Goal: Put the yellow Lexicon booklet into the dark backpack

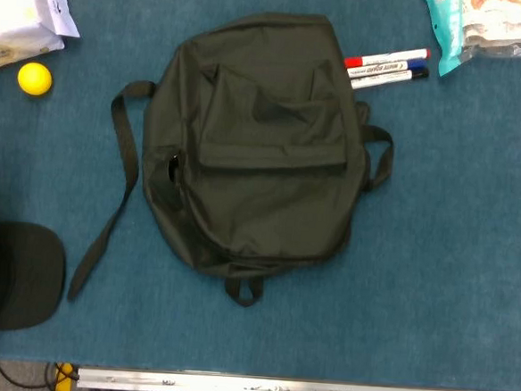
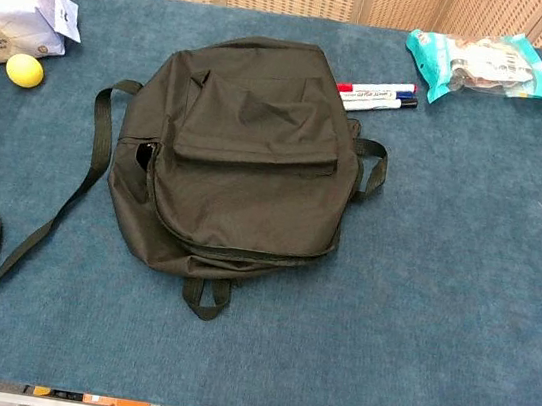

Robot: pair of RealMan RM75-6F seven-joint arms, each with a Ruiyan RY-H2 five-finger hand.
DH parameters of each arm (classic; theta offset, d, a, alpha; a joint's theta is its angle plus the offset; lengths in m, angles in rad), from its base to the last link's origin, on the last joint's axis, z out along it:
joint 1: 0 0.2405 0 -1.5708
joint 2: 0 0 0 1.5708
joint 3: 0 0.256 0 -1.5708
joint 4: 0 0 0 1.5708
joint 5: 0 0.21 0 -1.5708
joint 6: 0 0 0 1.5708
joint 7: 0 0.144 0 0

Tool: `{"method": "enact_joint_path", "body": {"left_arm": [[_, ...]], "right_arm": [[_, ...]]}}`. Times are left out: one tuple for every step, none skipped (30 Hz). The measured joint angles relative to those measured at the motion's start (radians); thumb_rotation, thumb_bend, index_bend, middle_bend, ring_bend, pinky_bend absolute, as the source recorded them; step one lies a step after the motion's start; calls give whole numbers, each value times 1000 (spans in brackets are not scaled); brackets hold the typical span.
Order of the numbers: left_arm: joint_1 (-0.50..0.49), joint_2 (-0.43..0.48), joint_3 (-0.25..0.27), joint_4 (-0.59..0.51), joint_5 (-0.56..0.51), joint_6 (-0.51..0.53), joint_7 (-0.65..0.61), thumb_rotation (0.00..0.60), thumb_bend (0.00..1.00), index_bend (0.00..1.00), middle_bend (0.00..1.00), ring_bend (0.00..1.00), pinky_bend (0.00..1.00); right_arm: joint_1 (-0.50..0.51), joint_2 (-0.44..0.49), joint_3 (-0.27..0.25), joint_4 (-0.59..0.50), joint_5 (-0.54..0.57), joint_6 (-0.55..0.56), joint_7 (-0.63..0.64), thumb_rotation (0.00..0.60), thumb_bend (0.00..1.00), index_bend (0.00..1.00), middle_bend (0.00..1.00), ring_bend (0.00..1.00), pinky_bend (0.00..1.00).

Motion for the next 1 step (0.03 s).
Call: {"method": "enact_joint_path", "body": {"left_arm": [[1, -1, 0, 0, 1, -4, -1, 600, 276, 241, 211, 118, 177]], "right_arm": [[0, 1, 1, -4, -1, -3, -2, 600, 82, 525, 542, 376, 488]]}}
